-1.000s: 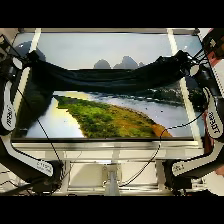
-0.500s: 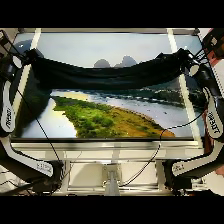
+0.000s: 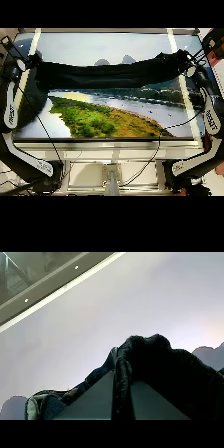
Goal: Fold the clothes and pants, and hang the long-sleeved shirts on hangers.
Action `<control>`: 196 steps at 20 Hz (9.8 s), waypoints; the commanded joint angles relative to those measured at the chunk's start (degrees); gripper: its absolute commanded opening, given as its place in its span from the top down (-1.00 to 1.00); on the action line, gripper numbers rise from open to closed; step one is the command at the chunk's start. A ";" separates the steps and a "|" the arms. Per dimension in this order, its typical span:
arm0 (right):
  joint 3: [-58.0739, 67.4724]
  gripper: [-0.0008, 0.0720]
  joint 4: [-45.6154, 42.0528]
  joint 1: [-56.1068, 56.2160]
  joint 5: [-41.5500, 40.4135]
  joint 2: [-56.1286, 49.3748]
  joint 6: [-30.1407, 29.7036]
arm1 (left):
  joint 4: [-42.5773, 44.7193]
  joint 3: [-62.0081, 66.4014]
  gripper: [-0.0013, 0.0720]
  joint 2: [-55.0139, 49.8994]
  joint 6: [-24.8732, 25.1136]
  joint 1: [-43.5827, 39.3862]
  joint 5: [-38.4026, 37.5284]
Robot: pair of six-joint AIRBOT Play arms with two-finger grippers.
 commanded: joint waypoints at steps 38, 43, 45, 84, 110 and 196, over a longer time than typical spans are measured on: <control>21.42 -0.90 8.02 -5.86 44.59 -13.64 11.93 | 5.64 0.02 -0.94 7.34 -0.39 9.07 -24.55; 23.32 -0.89 1.11 -5.84 55.10 -14.62 15.34 | 5.64 0.02 -0.94 7.34 -0.39 9.07 -24.55; 23.32 -0.89 -0.42 -5.81 58.47 -15.41 15.32 | 5.64 0.02 -0.94 7.34 -0.39 9.07 -24.57; -9.53 0.88 -8.35 -0.07 52.57 16.33 3.02 | -12.48 -5.31 -0.99 2.58 12.94 0.28 -30.01; -10.16 0.88 -8.59 -0.07 50.62 16.81 1.46 | -10.29 -5.31 0.89 -4.50 -5.68 -0.96 -4.83; -24.04 -0.85 -9.84 -0.79 67.47 38.91 -7.45 | -27.54 -53.62 -0.99 32.35 15.72 31.36 -22.86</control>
